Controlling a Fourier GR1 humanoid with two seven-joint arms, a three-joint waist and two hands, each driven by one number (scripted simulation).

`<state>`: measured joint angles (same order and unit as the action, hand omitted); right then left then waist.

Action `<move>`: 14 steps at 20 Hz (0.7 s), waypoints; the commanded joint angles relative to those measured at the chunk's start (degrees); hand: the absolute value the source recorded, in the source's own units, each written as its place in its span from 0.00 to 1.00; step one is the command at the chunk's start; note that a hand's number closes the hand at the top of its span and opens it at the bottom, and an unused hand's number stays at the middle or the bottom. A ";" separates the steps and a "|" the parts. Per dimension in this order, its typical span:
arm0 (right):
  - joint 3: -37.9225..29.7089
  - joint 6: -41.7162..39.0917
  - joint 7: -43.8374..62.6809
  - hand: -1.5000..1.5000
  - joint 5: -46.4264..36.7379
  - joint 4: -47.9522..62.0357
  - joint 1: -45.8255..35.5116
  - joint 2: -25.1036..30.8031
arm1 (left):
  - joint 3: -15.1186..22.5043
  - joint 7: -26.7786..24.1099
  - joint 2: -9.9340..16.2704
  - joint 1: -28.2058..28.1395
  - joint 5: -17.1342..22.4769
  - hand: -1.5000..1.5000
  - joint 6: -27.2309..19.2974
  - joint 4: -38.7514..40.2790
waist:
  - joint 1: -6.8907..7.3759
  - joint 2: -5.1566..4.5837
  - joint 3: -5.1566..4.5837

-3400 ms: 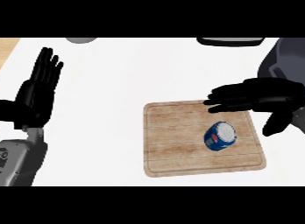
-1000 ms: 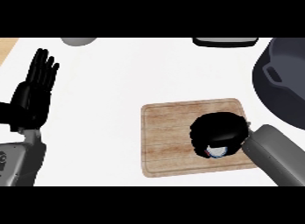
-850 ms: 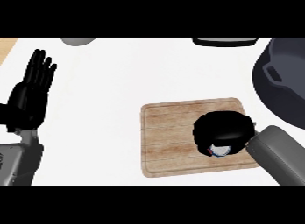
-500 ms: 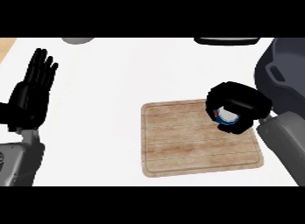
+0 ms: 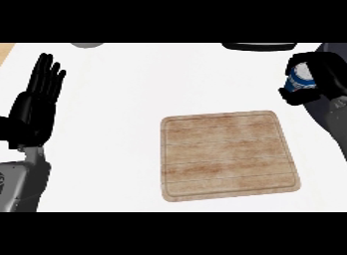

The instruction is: Pick the can from the cutting board and place it in the pot

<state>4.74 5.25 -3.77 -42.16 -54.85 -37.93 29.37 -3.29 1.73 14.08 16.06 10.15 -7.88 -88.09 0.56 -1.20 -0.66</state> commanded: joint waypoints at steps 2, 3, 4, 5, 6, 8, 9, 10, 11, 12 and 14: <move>-7.05 10.21 22.21 1.00 -6.07 4.23 -6.34 1.84 | 0.79 0.01 -0.17 0.28 -0.44 0.50 0.21 -0.01 | 1.96 0.08 -0.23; -7.86 12.72 26.37 1.00 -7.67 4.72 -7.20 1.74 | 1.16 0.18 -0.50 0.11 -0.11 0.50 0.60 0.10 | 2.19 0.06 -0.21; -8.09 14.22 30.19 1.00 -10.06 5.63 -8.77 2.69 | 1.12 0.36 -0.41 1.28 0.05 0.50 0.65 -0.31 | 2.86 -0.16 -0.20; -8.33 15.38 34.14 1.00 -12.55 6.64 -10.23 3.96 | 1.53 0.17 -0.67 1.24 0.05 0.50 0.96 0.05 | 3.26 -0.52 -0.30; -8.17 17.28 38.50 1.00 -15.33 7.32 -10.89 4.21 | 1.40 0.52 -0.33 1.93 -0.28 0.50 0.64 -0.11 | 3.36 -0.31 -0.17; -8.02 19.74 47.16 1.00 -20.30 8.63 -13.76 4.26 | 1.83 1.03 -0.86 2.65 0.28 0.50 1.04 0.11 | 4.05 -0.32 -0.12; -7.86 20.94 51.70 1.00 -22.86 9.83 -14.36 3.79 | 2.40 -0.12 -0.66 1.39 -0.64 0.50 1.32 0.21 | 4.86 -0.46 -0.07; -7.39 20.07 56.08 1.00 -25.76 10.91 -16.72 4.63 | 2.38 0.74 -1.22 2.83 0.07 0.50 1.17 0.09 | 4.73 -0.27 -0.04; -6.53 20.84 60.73 1.00 -28.73 12.35 -16.79 3.31 | 2.83 1.28 -1.43 2.98 -0.06 0.50 1.04 -0.40 | 5.04 -0.24 0.11; -6.22 18.54 65.38 1.00 -31.15 13.83 -18.81 3.85 | 2.42 1.38 -0.92 2.58 -0.14 0.50 1.07 -0.24 | 4.95 0.05 0.14; -4.46 17.61 73.36 1.00 -35.93 16.58 -20.46 0.85 | 2.94 -0.28 -1.44 1.33 -1.10 0.50 0.95 0.97 | 4.23 0.00 0.33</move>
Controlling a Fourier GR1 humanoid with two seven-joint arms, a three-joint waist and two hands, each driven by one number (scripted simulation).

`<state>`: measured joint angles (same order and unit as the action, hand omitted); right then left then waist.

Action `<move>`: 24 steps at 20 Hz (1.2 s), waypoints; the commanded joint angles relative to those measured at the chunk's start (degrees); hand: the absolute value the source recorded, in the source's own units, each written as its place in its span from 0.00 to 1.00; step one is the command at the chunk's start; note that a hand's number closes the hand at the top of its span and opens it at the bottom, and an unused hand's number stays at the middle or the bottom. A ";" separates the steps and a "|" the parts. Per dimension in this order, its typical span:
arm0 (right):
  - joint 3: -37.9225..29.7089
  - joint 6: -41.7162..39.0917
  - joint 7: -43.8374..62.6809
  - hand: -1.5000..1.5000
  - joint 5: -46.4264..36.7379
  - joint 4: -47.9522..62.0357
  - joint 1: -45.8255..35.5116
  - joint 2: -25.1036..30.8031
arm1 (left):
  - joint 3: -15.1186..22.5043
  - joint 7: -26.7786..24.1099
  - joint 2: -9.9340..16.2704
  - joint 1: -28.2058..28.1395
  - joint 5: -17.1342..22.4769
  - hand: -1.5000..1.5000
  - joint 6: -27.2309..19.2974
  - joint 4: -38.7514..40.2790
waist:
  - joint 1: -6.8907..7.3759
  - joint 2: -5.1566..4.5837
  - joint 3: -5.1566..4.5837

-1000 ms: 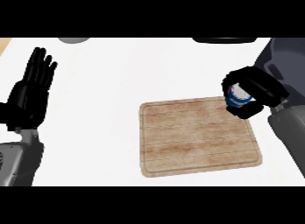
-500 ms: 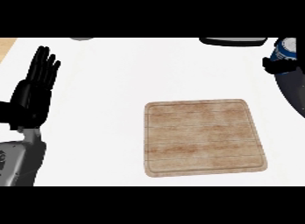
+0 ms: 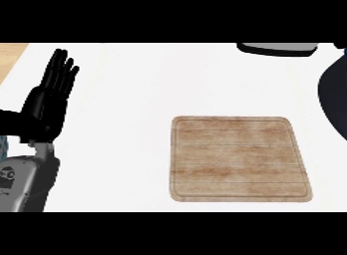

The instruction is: Pick the can from the cutting board and place it in the pot

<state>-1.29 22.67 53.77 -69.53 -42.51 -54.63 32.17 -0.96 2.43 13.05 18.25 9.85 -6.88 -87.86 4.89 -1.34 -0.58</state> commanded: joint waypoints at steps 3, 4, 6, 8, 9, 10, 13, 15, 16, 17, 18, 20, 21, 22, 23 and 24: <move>3.07 -4.19 23.08 1.00 -13.14 5.93 -6.39 -5.48 | -0.73 0.42 0.49 -0.58 -0.77 0.50 -0.89 0.05 | -1.92 0.94 0.42; 2.30 -3.86 24.05 1.00 -13.69 7.16 -6.62 -6.12 | -1.46 0.26 0.81 -0.77 0.22 0.50 -0.08 0.17 | -2.06 0.83 0.46; 1.05 -5.45 23.99 1.00 -14.30 8.47 -6.99 -5.67 | -1.75 1.04 0.65 -1.62 0.31 0.50 -0.71 -1.03 | -2.72 1.08 0.52; -0.87 -1.06 22.40 1.00 -14.46 8.62 -5.75 -4.81 | -1.71 -0.05 0.55 -1.54 -0.68 0.50 -1.01 0.20 | -3.35 0.93 0.57; -2.07 -0.06 21.27 1.00 -14.40 9.21 -4.78 -3.17 | -3.64 -2.04 1.26 -1.01 0.91 0.50 0.60 2.89 | -3.73 0.75 0.55; -1.72 -0.08 21.98 1.00 -14.49 5.41 -2.33 -4.88 | -2.61 -0.41 0.41 -1.65 0.39 0.50 -0.52 0.76 | -4.70 1.40 0.56; -4.86 1.45 16.65 1.00 -13.22 5.83 -0.08 -2.15 | -2.80 -1.09 0.51 -3.50 0.38 0.50 0.20 0.74 | -4.52 1.25 0.58; -5.38 2.47 16.13 1.00 -13.35 4.61 1.60 -3.95 | -2.34 -0.08 -0.63 -2.40 -0.20 0.50 -1.19 0.12 | -4.61 1.28 0.59; -6.64 2.90 14.51 1.00 -13.48 7.22 -0.41 -2.13 | 0.15 0.41 -2.09 -0.88 -3.15 0.50 -3.35 0.48 | -4.32 1.07 0.61; -6.04 2.14 15.21 1.00 -13.18 2.69 4.61 -4.07 | -3.59 -2.14 0.20 -2.51 0.21 0.50 0.16 1.86 | -5.07 1.39 0.56; -7.47 4.50 12.11 1.00 -11.87 2.32 7.83 -2.30 | -2.62 -0.01 -0.07 -4.22 -0.12 0.50 -0.52 -1.39 | -5.05 1.49 0.59; -9.54 6.43 9.34 1.00 -11.30 5.92 7.58 -0.62 | -2.87 -0.09 -0.33 -1.70 -0.87 0.50 -1.07 1.38 | -4.64 1.18 0.61; -9.40 6.63 10.61 1.00 -12.27 6.39 6.16 -1.78 | -3.20 0.60 0.34 -0.73 -0.35 0.50 -0.03 1.42 | -4.43 1.16 0.60; -9.82 7.83 10.51 1.00 -12.29 6.28 8.40 -2.10 | -2.87 -2.35 -0.68 -3.95 -0.92 0.50 -0.21 0.60 | -4.42 1.20 0.59; -11.77 8.89 7.55 1.00 -10.25 6.81 9.00 -0.44 | -2.99 -1.49 -1.10 -2.19 -0.93 0.50 -1.02 1.21 | -4.55 1.16 0.61; -12.13 10.14 6.68 1.00 -10.49 7.80 9.60 -0.03 | -2.08 -0.42 -1.84 -1.03 -2.16 0.50 -2.42 1.01 | -4.52 1.13 0.62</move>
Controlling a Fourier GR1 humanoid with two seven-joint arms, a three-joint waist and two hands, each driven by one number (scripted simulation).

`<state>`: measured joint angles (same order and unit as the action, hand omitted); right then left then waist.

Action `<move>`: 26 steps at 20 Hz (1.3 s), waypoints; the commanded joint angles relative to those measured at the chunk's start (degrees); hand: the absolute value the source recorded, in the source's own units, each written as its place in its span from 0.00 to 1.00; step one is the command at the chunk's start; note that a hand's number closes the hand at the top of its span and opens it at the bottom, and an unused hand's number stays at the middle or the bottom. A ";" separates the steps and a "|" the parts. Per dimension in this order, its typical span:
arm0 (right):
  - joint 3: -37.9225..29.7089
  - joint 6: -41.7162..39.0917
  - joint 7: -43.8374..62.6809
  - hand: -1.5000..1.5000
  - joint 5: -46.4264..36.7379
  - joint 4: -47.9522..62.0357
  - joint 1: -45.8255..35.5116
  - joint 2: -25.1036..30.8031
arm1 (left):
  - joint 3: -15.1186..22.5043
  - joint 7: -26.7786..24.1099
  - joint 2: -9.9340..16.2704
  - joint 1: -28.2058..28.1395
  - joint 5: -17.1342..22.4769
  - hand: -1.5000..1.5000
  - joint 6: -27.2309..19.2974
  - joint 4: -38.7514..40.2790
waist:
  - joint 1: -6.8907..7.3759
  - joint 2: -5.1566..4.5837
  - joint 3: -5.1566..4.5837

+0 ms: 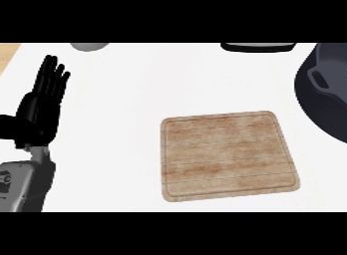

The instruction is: Pick the can from the cutting board and place it in the pot

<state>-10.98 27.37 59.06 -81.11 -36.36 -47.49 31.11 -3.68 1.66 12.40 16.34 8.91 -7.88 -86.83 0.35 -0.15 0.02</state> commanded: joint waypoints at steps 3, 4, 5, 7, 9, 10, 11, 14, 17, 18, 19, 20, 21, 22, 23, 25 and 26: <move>-4.66 2.74 0.48 1.00 2.69 5.31 1.94 1.31 | -0.45 0.77 0.60 -1.41 0.46 0.50 1.31 -2.63 | 0.40 -0.03 0.01; -5.85 1.01 -2.14 1.00 5.58 4.78 3.15 0.77 | -0.52 2.61 0.58 1.40 -0.01 0.50 0.06 -1.96 | -0.05 0.05 0.02; -7.93 5.08 -2.65 1.00 7.69 6.88 3.71 -0.70 | 0.66 0.97 -0.69 -2.25 -0.59 0.50 -0.28 -4.29 | 0.69 -0.11 0.08; -12.59 6.16 -5.00 1.00 13.27 6.94 2.96 0.36 | -0.59 -0.80 0.09 -1.99 0.62 0.50 1.67 -1.20 | 0.50 -0.29 0.10; -15.33 8.43 -11.65 0.00 18.29 7.31 4.02 -0.28 | -1.36 0.88 0.98 1.02 0.70 0.50 1.48 -0.13 | 0.26 -0.37 0.14; -15.94 9.48 -13.61 0.00 19.42 8.90 4.53 -1.12 | -1.27 -2.19 -0.09 0.00 0.66 0.50 1.88 1.35 | 0.50 -0.49 0.12; -15.62 11.02 -15.19 0.00 19.66 9.33 4.05 -2.31 | 0.25 -1.42 -1.27 -0.33 -1.07 0.50 0.06 -0.32 | 0.74 -0.37 0.12; -16.49 9.64 -24.97 0.00 23.69 9.96 4.93 -1.55 | 0.26 0.48 -1.32 1.00 -0.83 0.50 0.20 0.36 | 0.45 -0.27 0.10; -15.75 14.67 -26.24 0.00 22.25 9.58 1.77 -0.59 | 1.19 2.71 -1.18 -1.34 -1.03 0.50 0.21 -3.84 | 1.16 -0.21 0.10; -15.96 16.65 -28.72 0.00 23.15 9.30 2.23 -1.56 | -1.25 0.57 -0.02 2.85 -0.27 0.50 1.03 1.32 | 0.63 -0.38 0.09; -17.47 17.70 -31.46 0.00 25.68 7.83 2.55 -1.46 | -0.30 1.36 -0.27 1.84 -0.82 0.50 0.84 0.04 | 0.56 -0.27 0.11; -17.64 21.05 -30.16 0.00 25.23 7.60 1.45 -2.27 | -1.83 2.08 1.09 0.59 1.37 0.50 2.65 -1.23 | 1.17 -0.30 0.11; -18.36 21.05 -30.32 0.00 26.86 5.48 0.81 -2.63 | -0.41 2.01 0.31 -1.94 -0.08 0.50 1.61 -3.95 | 1.00 0.02 0.08; -20.00 22.58 -33.36 0.00 29.68 4.41 3.55 -2.78 | 0.79 2.26 -1.73 -1.94 -1.31 0.50 -0.53 -4.20 | 0.37 0.06 0.09; -19.09 25.59 -29.55 0.00 28.07 3.87 1.95 -5.35 | 0.01 1.94 -0.52 -1.42 -0.22 0.50 1.55 -2.54 | 0.35 0.04 0.03; -22.39 25.75 -32.11 0.00 32.49 2.36 2.43 -2.87 | 0.60 -0.10 -1.08 -5.41 -0.58 0.50 1.90 -4.79 | 0.50 0.11 0.06; -22.41 29.08 -32.25 0.00 32.77 1.14 2.39 -5.21 | -1.25 2.39 0.04 -0.04 -0.62 0.50 0.44 -2.12 | 0.00 0.01 0.06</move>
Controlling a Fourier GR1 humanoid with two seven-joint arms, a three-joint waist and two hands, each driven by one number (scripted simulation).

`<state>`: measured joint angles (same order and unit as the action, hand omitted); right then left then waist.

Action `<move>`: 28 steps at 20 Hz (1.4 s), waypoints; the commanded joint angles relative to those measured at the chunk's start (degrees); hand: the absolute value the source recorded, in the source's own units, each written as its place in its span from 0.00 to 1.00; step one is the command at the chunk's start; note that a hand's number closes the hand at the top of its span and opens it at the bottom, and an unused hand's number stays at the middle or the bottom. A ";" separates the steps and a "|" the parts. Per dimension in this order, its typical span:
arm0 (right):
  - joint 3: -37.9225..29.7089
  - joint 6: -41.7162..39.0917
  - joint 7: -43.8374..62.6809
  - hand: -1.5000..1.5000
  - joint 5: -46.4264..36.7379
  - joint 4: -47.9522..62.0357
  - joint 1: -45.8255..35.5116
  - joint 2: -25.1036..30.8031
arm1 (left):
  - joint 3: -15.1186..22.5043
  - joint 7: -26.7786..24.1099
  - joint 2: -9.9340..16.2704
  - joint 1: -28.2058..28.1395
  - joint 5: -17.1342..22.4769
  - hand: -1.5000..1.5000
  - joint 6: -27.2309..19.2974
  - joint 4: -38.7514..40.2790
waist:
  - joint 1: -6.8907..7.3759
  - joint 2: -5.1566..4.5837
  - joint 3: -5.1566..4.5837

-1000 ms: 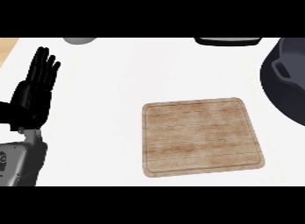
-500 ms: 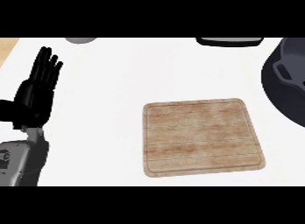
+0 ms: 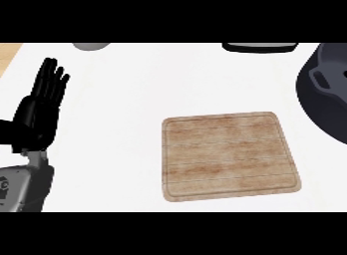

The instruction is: Pick the can from the cutting board and place it in the pot

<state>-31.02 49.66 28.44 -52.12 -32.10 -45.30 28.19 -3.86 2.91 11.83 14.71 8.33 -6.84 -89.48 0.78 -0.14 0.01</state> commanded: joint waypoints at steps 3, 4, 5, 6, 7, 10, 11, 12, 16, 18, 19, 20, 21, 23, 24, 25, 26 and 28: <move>-4.64 5.13 -6.54 0.00 10.11 -9.55 4.24 -1.70 | -0.42 1.54 0.37 -0.24 -0.42 0.50 -0.66 -2.01 | -1.07 0.38 0.06; -4.99 4.26 -7.68 0.00 11.22 -8.98 3.52 0.06 | -1.20 2.24 0.99 2.21 0.53 0.50 0.41 0.37 | -0.86 0.12 0.05; -5.77 4.90 -9.85 0.00 13.35 -12.29 6.47 -0.49 | -1.89 0.24 1.51 -2.24 1.97 0.50 2.52 -1.32 | -0.95 0.30 0.04; -5.64 3.28 -10.29 0.00 14.31 -16.25 8.38 0.11 | -1.81 -0.84 0.54 -1.38 0.29 0.50 0.59 1.26 | -1.79 0.44 0.00; -6.09 4.41 -11.19 0.00 15.13 -14.93 9.39 0.64 | -0.10 1.69 -1.01 2.16 -1.07 0.50 -1.71 0.26 | -1.28 0.21 0.04; -5.84 5.34 -13.28 0.00 19.12 -26.40 17.52 -4.47 | -2.18 -0.72 0.92 -0.27 0.37 0.50 1.25 1.23 | -1.75 0.43 -0.02; -6.14 4.43 -13.16 0.00 19.90 -26.90 18.07 -2.75 | -2.42 1.23 1.75 -0.34 0.72 0.50 1.66 -0.78 | -1.29 0.34 0.00; -5.97 3.64 -13.72 0.00 21.56 -29.40 19.12 -3.08 | -0.67 -0.41 -0.73 -0.91 -0.98 0.50 -0.11 -0.78 | -1.28 0.31 0.00; -6.36 2.62 -10.88 0.00 22.36 -41.93 29.91 -6.10 | -1.12 4.13 0.15 -0.97 -0.06 0.50 0.06 -3.99 | -1.41 0.41 -0.03; -6.26 2.39 -9.22 0.00 22.75 -49.21 34.26 -8.50 | -2.23 0.26 0.39 1.58 -0.02 0.50 1.32 1.54 | -1.72 0.34 -0.06; -7.86 0.97 -11.89 0.00 25.55 -50.15 37.52 -7.65 | -2.22 2.77 0.44 3.07 -0.43 0.50 -0.12 0.61 | -1.86 0.35 -0.02; -7.93 0.65 -12.54 0.00 26.61 -52.80 40.51 -9.21 | -3.10 0.08 0.42 -0.82 0.54 0.50 1.35 0.15 | -1.62 0.35 -0.03; -9.17 0.99 -15.10 0.00 29.71 -52.16 40.77 -8.60 | -2.32 -0.81 -0.13 0.55 -0.25 0.50 1.49 1.57 | -1.44 0.24 -0.01; -7.67 -1.43 -5.55 0.00 24.37 -59.92 42.45 -9.19 | -3.42 -3.51 -0.58 3.12 -0.54 0.50 1.37 7.73 | -1.57 0.20 -0.07; -10.12 -3.52 -10.76 0.00 29.81 -59.57 45.07 -6.98 | -2.84 -0.26 -0.48 2.37 -0.60 0.50 0.46 3.11 | -1.45 0.26 -0.02; -10.41 -1.47 -13.51 0.00 31.37 -60.52 47.76 -10.78 | -1.33 -1.84 -1.42 -1.72 -1.13 0.50 1.24 0.09 | -1.27 0.28 0.00; -9.33 -1.18 -11.82 0.00 29.07 -62.52 48.41 -12.03 | -3.73 0.24 0.82 3.22 0.35 0.50 2.40 3.49 | -1.29 0.21 -0.02; -12.02 -4.39 -11.93 0.00 33.85 -67.73 53.30 -12.32 | -2.97 -0.84 0.23 3.11 -0.97 0.50 1.73 4.46 | -1.62 0.25 -0.02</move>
<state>-40.66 48.06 16.74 -22.60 -92.80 1.39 17.20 -6.44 1.94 11.54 16.12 7.67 -5.55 -86.69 -0.72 0.13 -0.02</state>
